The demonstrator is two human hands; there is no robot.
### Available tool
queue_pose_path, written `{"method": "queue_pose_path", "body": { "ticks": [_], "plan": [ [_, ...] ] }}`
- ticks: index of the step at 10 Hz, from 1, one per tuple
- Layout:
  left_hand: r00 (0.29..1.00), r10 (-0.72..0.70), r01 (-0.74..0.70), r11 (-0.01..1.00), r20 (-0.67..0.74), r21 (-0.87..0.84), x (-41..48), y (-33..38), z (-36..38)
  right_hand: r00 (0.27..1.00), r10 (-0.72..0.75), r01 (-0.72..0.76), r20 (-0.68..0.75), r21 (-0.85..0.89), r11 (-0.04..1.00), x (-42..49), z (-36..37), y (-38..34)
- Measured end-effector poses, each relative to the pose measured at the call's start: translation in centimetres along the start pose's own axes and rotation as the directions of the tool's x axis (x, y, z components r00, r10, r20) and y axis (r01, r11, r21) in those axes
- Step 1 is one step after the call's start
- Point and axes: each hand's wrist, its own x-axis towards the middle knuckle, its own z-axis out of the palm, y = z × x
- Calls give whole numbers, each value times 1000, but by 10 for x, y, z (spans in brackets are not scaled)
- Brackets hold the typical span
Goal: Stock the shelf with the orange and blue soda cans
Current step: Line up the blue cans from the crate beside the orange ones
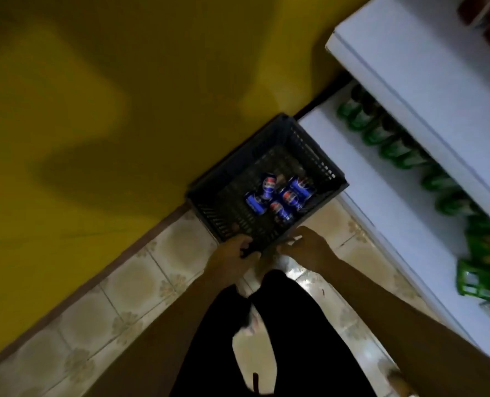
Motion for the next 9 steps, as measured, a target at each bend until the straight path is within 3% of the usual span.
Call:
{"method": "queue_pose_path", "body": {
  "ticks": [1, 2, 3, 5, 6, 7, 8, 9],
  "plan": [
    [980, -164, 184, 965, 116, -188, 63, -19, 17, 992, 104, -87, -72, 207, 975, 67, 22, 13],
    [976, -200, 212, 965, 88, -158, 130, -43, 28, 981, 196, -178, 6, 448, 876, 143, 47, 20],
    [981, -194, 196, 978, 27, -70, 213, -72, 32, 968, 247, -236, 54, 541, 807, 233, 71, 28],
    [954, -300, 300, 950, 10, -91, 403, -131, 42, 911, 402, -267, 92, 875, 404, 405, 112, 73],
    [951, -296, 299, 954, -88, 23, 479, -149, 55, 856, 482, -314, 187, 929, 197, 460, 127, 93],
    [949, -312, 305, 946, -46, -112, 522, -159, 71, 827, 519, -351, 217, 920, 175, 492, 148, 106],
    [932, -362, 334, 880, -23, -337, 531, -162, 76, 877, 454, -280, 156, 934, 221, 494, 166, 102],
    [915, -404, 366, 803, 22, -470, 485, -135, 65, 891, 447, -218, 77, 937, 272, 466, 170, 89]
  ]
}}
